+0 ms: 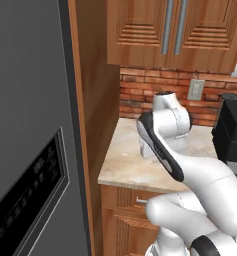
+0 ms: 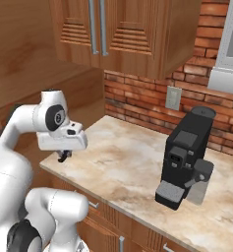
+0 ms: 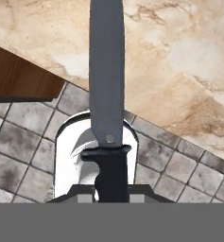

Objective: Retrieve the butter from the fridge and place it on a plate on the dining table. Then retrieve the butter knife by the fridge and place it near the plate.

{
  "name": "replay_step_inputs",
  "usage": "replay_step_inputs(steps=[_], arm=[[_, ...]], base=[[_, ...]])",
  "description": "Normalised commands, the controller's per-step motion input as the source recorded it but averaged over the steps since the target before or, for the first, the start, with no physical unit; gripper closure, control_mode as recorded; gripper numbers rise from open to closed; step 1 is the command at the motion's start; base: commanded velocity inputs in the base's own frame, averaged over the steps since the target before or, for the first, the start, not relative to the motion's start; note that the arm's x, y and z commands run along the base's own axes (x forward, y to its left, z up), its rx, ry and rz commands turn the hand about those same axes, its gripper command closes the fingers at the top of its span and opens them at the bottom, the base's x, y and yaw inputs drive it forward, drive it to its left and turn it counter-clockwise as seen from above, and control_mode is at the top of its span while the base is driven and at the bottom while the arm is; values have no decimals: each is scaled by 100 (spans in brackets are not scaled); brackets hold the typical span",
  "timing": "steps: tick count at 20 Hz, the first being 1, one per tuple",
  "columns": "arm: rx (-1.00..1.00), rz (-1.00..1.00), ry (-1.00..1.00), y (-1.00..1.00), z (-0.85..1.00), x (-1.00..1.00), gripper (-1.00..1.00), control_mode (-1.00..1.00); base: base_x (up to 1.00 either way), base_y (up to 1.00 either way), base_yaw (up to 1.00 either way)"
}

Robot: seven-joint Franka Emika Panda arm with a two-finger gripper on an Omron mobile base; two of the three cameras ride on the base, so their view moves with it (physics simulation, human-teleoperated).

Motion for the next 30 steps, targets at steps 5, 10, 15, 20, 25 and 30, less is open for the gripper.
replay_step_inputs(steps=[5, 10, 15, 20, 25, 30], arm=[[3, 3, 5, 8, 42, -75, 100, -100], [15, 0, 0, 0, 36, -73, 100, -100], [6, 0, -19, 0, 18, -40, 100, -100], [-5, 0, -11, 0, 2, -8, 100, -100], [-3, 0, 7, 0, 10, 0, 100, -100], [0, 0, 0, 0, 0, 0, 100, -100]], base=[[0, 0, 0], [0, 0, 0], [0, 0, 0], [0, 0, 0], [0, 0, 0], [0, 0, 0]])
